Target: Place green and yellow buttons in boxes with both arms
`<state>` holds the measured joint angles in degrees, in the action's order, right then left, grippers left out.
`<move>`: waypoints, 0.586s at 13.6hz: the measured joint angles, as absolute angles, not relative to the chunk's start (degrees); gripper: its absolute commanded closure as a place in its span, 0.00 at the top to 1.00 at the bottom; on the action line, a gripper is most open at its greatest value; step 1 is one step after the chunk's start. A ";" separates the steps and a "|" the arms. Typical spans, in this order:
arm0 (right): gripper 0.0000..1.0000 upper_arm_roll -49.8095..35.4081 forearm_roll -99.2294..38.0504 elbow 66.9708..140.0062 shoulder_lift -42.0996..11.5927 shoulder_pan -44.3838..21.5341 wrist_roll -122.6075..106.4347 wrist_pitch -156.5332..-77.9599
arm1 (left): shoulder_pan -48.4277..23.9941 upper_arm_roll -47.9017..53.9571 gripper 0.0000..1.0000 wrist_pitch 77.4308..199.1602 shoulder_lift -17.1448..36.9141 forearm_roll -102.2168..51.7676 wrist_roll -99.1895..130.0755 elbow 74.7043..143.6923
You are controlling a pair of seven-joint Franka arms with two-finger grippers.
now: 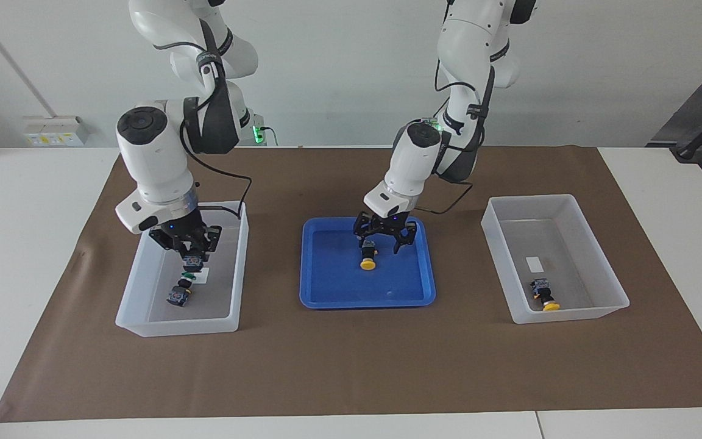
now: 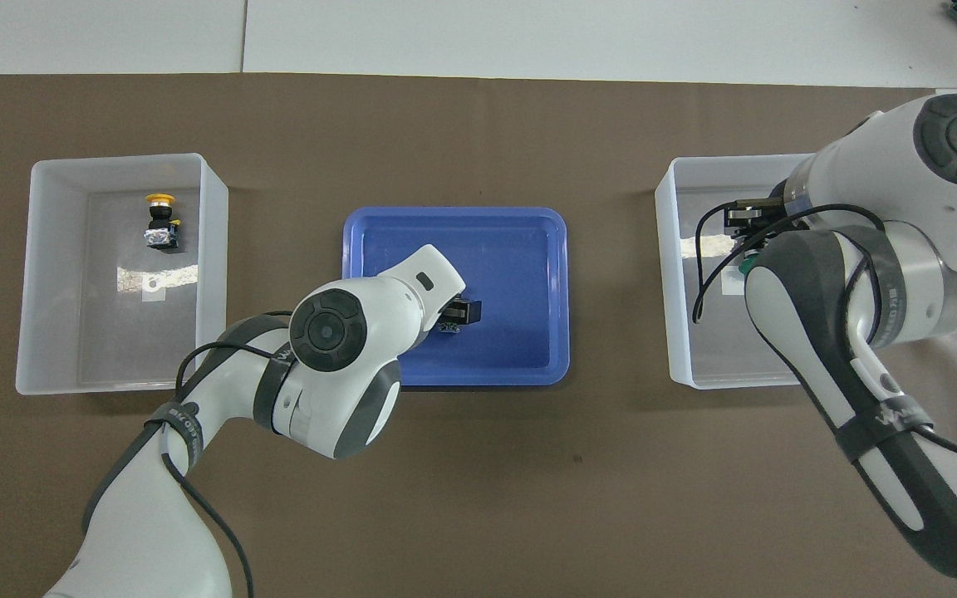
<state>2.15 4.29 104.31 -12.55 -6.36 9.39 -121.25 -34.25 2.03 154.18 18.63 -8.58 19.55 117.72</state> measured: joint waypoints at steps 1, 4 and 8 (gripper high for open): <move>0.00 2.15 3.55 106.98 -12.52 -6.02 9.27 -123.85 | -34.54 2.05 0.89 155.38 19.92 -8.58 19.71 117.71; 0.08 2.07 2.00 114.45 -12.51 -5.92 9.27 -132.09 | -34.85 1.84 0.00 156.39 21.06 -8.58 20.20 117.69; 0.66 2.08 1.01 119.82 -12.51 -5.36 9.27 -138.94 | -34.94 1.64 0.00 156.39 20.91 -8.58 22.66 117.53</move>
